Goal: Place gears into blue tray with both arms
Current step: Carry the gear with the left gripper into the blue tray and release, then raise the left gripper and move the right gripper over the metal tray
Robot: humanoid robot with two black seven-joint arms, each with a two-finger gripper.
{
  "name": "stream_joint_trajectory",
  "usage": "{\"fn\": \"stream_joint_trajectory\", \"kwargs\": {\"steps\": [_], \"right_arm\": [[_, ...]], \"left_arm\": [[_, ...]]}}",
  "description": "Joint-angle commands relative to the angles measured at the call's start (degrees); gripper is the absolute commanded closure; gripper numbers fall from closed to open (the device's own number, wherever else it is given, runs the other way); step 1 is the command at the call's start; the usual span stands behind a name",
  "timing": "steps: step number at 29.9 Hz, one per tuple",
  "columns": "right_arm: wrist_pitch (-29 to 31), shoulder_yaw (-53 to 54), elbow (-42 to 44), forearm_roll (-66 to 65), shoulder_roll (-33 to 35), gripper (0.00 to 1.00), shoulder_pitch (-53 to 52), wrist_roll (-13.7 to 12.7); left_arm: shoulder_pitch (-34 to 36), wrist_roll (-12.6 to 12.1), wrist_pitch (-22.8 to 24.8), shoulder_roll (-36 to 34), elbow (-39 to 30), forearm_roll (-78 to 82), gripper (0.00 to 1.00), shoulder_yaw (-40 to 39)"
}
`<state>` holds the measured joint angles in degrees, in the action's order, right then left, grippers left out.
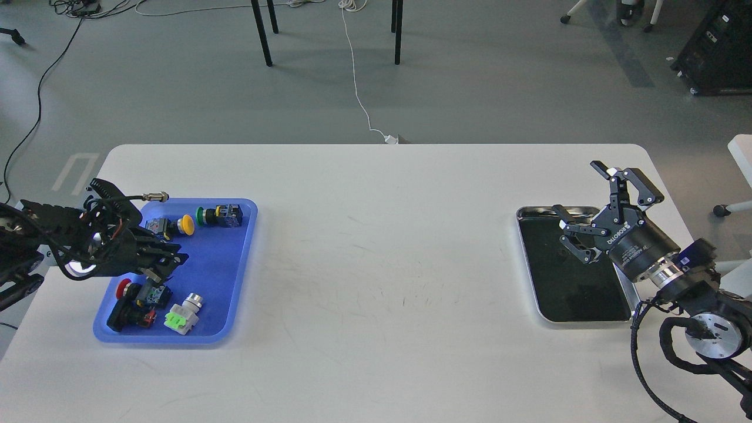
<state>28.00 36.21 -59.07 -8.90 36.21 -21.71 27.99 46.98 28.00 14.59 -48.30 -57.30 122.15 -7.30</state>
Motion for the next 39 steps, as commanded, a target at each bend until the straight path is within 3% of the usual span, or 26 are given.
{"fn": "stream_joint_trajectory", "kwargs": {"steps": [1,9,11,14,16,23,30,34,38,39], "right_arm": [[0.00,0.00,0.01,-0.06,0.00,0.01,0.09,0.01],[0.00,0.09,-0.08,0.03,0.09,0.01,0.09,0.01],[0.00,0.09,-0.08,0.03,0.09,0.01,0.09,0.01],[0.00,0.09,-0.08,0.03,0.09,0.01,0.09,0.01],[0.00,0.09,-0.08,-0.06,0.09,0.01,0.09,0.01],[0.00,0.18,-0.08,-0.06,0.09,0.01,0.09,0.01],[0.00,0.09,-0.08,-0.06,0.09,0.01,0.09,0.01],[0.00,0.09,-0.08,-0.06,0.00,0.01,0.09,0.01],[0.00,0.09,-0.08,-0.06,0.00,0.01,0.09,0.01],[0.00,0.09,-0.08,-0.06,0.00,0.01,0.09,0.01]], "left_arm": [[0.04,0.00,0.00,1.10,0.25,0.02,0.75,-0.09],[0.04,0.00,0.00,1.89,2.01,0.11,0.69,0.00],[0.04,0.00,-0.09,1.89,2.28,0.11,0.60,0.00],[0.13,0.00,-0.87,1.80,2.28,0.02,0.26,-0.17],[0.30,0.00,-2.37,1.19,1.67,0.11,0.17,-0.26],[1.09,0.00,-2.55,1.01,-5.10,-10.33,0.10,-9.39],[-0.39,0.00,-2.64,1.10,-16.51,-45.88,0.02,-12.31],[-8.20,0.00,-3.17,3.55,-21.18,-64.37,0.02,-16.94],[-22.43,0.00,-3.34,11.97,-21.10,-70.29,0.02,-33.18],[-22.98,0.00,-3.34,12.35,-21.10,-70.29,0.02,-33.74]]}}
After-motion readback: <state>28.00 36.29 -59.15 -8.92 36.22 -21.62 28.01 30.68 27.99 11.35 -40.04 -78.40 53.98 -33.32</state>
